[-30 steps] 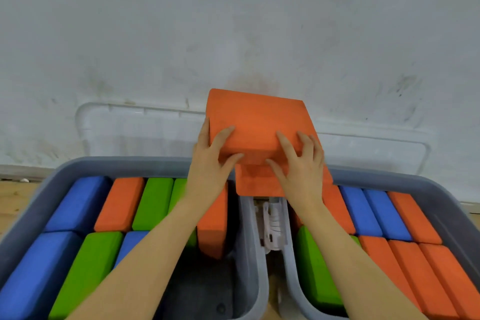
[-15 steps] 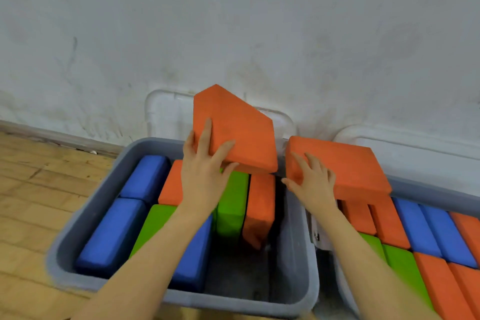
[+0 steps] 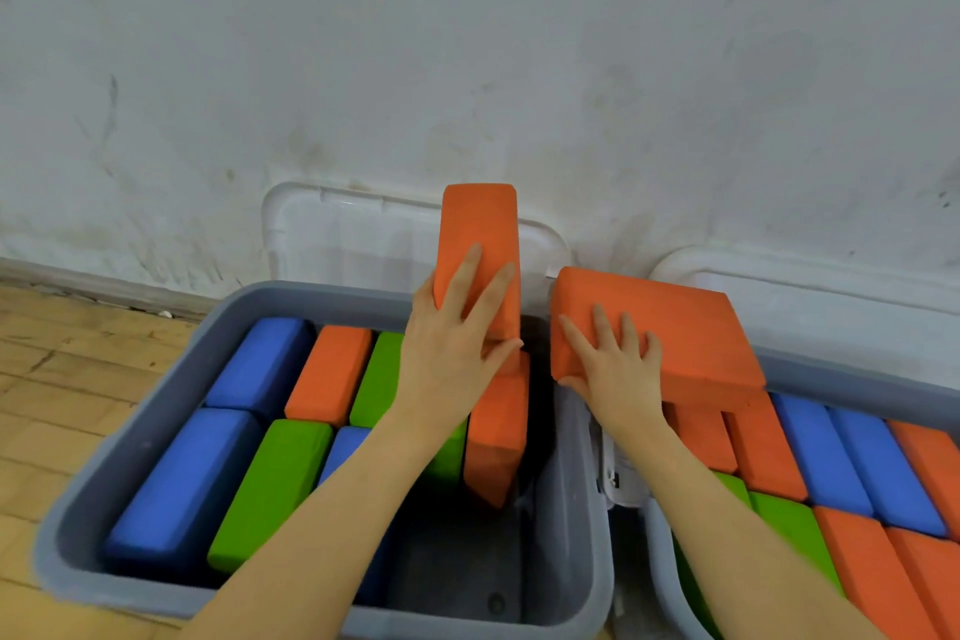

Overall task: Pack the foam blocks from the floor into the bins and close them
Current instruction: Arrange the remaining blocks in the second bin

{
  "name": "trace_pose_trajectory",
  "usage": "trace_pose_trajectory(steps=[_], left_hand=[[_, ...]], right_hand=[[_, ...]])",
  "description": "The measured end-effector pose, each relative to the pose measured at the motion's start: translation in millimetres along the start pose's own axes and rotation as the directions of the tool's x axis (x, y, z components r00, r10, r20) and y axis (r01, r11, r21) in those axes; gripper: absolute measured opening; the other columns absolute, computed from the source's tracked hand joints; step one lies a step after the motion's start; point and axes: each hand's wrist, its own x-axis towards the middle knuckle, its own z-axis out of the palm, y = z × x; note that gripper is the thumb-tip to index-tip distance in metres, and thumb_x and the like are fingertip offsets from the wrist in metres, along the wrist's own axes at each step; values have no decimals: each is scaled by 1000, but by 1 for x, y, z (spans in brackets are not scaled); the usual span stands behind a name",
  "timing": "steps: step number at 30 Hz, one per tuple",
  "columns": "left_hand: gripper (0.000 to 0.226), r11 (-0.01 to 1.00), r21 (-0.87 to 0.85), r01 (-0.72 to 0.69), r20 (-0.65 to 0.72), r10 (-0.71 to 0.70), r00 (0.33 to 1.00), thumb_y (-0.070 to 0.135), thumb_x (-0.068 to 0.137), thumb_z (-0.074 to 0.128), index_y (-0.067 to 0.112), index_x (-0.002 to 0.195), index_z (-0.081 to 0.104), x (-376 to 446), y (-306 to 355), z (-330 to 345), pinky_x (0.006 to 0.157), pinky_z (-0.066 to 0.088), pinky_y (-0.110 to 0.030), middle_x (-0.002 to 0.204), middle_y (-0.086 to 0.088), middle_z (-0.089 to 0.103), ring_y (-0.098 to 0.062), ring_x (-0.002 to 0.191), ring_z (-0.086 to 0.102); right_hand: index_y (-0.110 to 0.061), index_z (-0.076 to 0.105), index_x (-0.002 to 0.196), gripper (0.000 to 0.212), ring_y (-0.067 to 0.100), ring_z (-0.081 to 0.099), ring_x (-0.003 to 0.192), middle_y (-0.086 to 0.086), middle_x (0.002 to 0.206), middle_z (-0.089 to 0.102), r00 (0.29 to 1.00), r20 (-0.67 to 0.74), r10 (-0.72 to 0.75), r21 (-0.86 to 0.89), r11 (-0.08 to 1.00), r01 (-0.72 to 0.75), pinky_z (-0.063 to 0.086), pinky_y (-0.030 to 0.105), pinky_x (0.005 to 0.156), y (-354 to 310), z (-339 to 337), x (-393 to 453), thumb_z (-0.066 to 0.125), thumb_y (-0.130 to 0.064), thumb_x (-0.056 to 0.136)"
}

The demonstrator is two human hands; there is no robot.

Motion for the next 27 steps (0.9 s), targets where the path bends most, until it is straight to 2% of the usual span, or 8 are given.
trace_pose_trajectory(steps=[3, 7, 10, 14, 19, 23, 24, 27], left_hand=[[80, 999, -35, -21, -3, 21, 1000, 31, 68, 82, 23, 138, 44, 1, -1, -2, 85, 50, -51, 149, -6, 34, -45, 104, 47], [70, 1000, -21, -23, 18, 24, 1000, 41, 75, 70, 24, 138, 42, 11, -13, -16, 85, 47, -51, 148, -6, 37, -42, 96, 52], [68, 1000, -15, -2, 30, 3, 1000, 49, 75, 60, 27, 136, 40, 17, -22, -41, 81, 49, -49, 147, -5, 40, -41, 91, 54], [69, 999, 2, -34, -11, 35, 999, 49, 74, 65, 28, 135, 41, 18, -39, -84, 81, 48, -46, 143, -4, 45, -39, 95, 57], [66, 996, -53, -68, 45, 70, 997, 58, 79, 51, 25, 135, 42, 7, -70, -127, 84, 47, -46, 142, -7, 45, -39, 99, 57], [68, 988, -156, 5, 167, 21, 986, 58, 78, 50, 23, 136, 46, -11, -89, -134, 88, 48, -48, 143, -8, 44, -39, 106, 56], [68, 984, -174, 30, 202, 6, 979, 59, 77, 50, 24, 136, 46, -16, -93, -134, 87, 48, -48, 143, -8, 44, -39, 107, 56], [63, 981, -196, -9, 277, 64, 959, 56, 78, 47, 28, 135, 45, -25, -99, -133, 83, 50, -49, 142, -8, 46, -41, 100, 56]], right_hand=[[-27, 42, 135, 77, 48, 53, 113, 22, 132, 53, 993, -113, 19, 65, 998, -12, 46, 56, 84, 0, -14, -4, 76, -48, 69], [-23, 36, 137, 63, 43, 53, 118, 22, 135, 50, 960, -272, 69, 195, 981, -16, 48, 46, 84, -17, -52, -5, 42, -56, 83], [-22, 34, 138, 64, 40, 51, 122, 21, 139, 46, 920, -375, 113, 283, 959, -3, 47, 45, 86, -39, -88, -7, 42, -57, 85], [-21, 31, 139, 67, 38, 50, 123, 22, 140, 45, 867, -479, 137, 395, 916, 74, 46, 47, 90, -75, -136, -12, 46, -56, 83], [-28, 23, 143, 75, 29, 45, 128, 14, 146, 40, 921, -319, 224, 665, 746, 49, 44, 45, 96, -130, -161, -27, 49, -60, 80], [-26, 24, 146, 82, 18, 43, 127, 3, 149, 35, 958, -134, 253, 778, 626, -57, 38, 26, 91, -160, -159, -41, 59, -59, 80], [-25, 25, 146, 79, 17, 41, 127, 2, 149, 33, 964, -98, 247, 779, 622, -80, 38, 25, 89, -164, -157, -44, 62, -54, 82], [-17, 37, 139, 70, 27, 47, 122, 6, 148, 30, 985, -103, 141, 636, 770, -44, 51, 33, 76, -165, -148, -51, 50, -58, 84]])
